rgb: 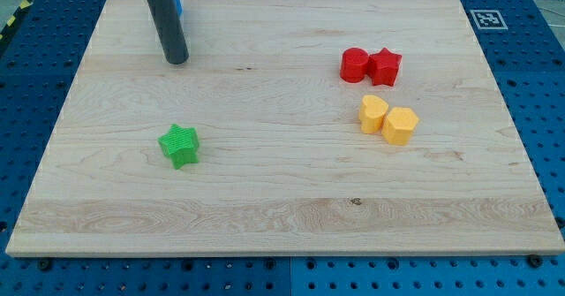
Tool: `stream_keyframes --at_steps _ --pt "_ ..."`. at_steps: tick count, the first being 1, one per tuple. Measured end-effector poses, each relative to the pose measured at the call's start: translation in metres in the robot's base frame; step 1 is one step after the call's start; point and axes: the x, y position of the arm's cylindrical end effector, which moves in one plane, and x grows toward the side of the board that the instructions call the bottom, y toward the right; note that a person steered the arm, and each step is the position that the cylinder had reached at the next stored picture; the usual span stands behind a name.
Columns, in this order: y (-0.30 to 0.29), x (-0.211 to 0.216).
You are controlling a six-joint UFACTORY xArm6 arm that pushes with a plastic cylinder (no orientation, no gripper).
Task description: Slightly move the green circle to the bottom of the blue triangle
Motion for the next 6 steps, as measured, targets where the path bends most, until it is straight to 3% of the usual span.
stream_keyframes --at_steps 5,6 --pt "0.035 -0.035" --pt "0.007 -0.040"
